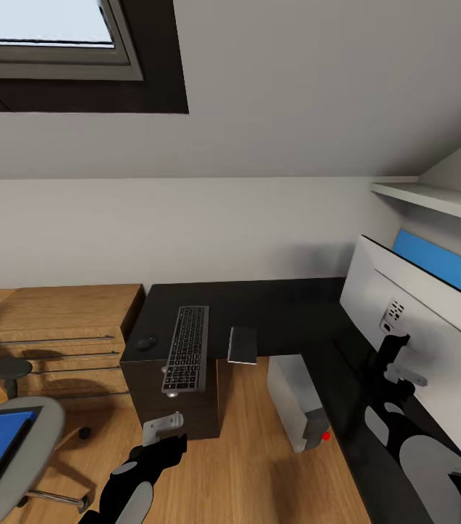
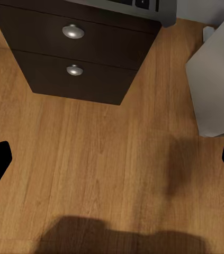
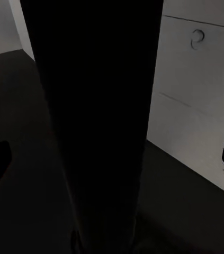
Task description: In the bedroom, organize the workspace by keeping the computer under the desk, ensuring the monitor is on the desk, placing the keyboard on the desk next to the monitor, placing the mouse on the desk next to the keyboard, moving the folder from the swivel chair onto the desk next to the mouse, stacking the notebook on top of the folder with the pen on top of the notebook, and positioning the swivel chair next to the desk.
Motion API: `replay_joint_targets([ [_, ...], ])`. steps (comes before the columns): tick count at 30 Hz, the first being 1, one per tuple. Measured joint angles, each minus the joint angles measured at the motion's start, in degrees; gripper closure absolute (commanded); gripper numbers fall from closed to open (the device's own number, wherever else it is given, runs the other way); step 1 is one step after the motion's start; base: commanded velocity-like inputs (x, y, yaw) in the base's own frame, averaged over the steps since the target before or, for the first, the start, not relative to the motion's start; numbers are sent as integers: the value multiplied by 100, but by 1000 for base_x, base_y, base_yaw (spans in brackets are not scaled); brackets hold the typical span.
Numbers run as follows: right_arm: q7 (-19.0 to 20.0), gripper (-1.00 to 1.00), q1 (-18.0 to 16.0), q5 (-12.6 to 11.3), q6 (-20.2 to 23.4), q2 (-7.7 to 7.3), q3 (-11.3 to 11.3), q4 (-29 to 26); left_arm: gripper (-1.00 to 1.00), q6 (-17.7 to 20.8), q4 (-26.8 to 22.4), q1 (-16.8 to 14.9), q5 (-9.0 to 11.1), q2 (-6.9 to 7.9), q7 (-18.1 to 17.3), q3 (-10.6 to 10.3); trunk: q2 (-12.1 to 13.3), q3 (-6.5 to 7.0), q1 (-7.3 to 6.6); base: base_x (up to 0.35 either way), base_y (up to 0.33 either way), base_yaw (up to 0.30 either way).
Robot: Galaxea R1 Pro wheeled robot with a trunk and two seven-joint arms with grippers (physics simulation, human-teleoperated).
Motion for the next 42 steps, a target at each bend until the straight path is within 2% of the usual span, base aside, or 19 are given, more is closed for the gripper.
replay_joint_targets([
  [10, 0, -100, 0, 0, 2, 1, -4, 0, -100, 0, 0, -2, 9, 0, 0, 0, 0, 0, -1, 151, 0, 0],
  [21, 1, -100, 0, 0, 3, 2, -6, 0, -100, 0, 8, -4, 10, 0, 0, 0, 0, 0, 0, 26, 0, 0],
  [22, -3, 100, 0, 0, 3, 2, -9, 0, -100, 0, 8, -1, 10, 0, 0, 0, 0, 0, 0, 2, 0, 0],
  [42, 2, 100, 0, 14, 11, -7, -14, -10, -100, 0, 9, -2, 10, 0, 0, 0, 0, 0, 0, 0, 0, 0],
])
